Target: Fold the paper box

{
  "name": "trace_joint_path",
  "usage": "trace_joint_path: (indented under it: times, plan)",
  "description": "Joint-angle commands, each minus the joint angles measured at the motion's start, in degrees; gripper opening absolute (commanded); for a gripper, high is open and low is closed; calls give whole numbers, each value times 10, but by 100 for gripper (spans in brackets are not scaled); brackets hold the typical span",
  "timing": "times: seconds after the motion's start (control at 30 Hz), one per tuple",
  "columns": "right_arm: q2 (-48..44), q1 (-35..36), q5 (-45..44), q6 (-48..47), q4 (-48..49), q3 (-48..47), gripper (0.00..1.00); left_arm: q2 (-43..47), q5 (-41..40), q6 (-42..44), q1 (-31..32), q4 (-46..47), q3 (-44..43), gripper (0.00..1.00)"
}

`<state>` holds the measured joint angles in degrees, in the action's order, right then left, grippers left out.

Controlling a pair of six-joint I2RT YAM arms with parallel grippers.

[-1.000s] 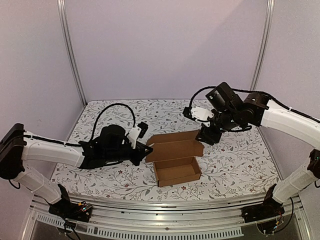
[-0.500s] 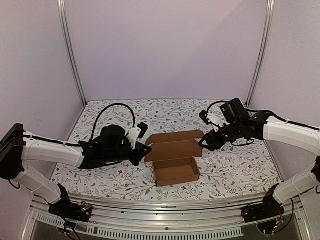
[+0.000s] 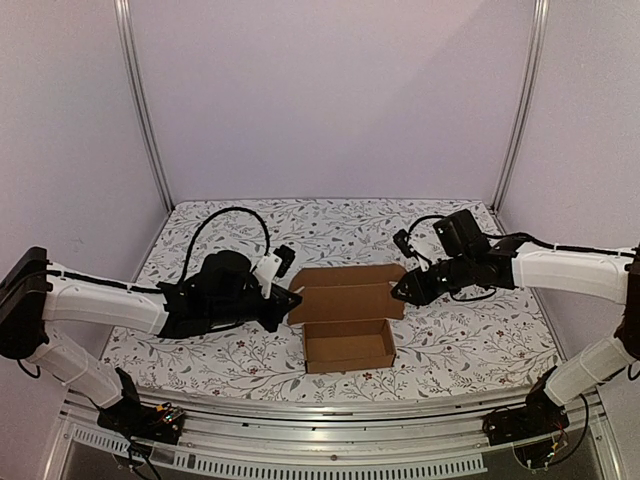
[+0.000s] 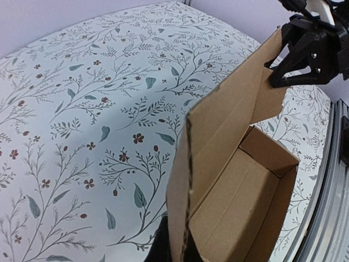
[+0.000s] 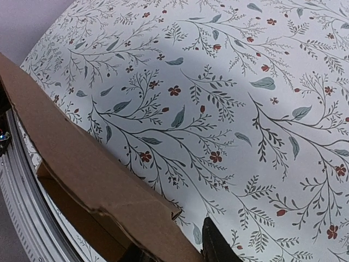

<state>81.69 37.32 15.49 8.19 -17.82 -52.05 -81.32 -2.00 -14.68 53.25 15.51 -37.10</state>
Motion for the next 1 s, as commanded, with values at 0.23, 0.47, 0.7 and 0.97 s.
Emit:
trace_joint_path:
  times: [0.23,0.47,0.7,0.97]
  plan:
    - [-14,-1,10,12,50,46,3,8,-28,-11,7,-22,2,0]
    - [-54,47,-59,36,89,83,0,-1,-77,-60,23,-60,-28,0]
    - [-103,106,-197,109,150,131,0,-20,-162,-129,70,-121,-73,0]
    - [-132,179,-336,172,211,163,0,-49,-237,-172,117,-137,-85,0]
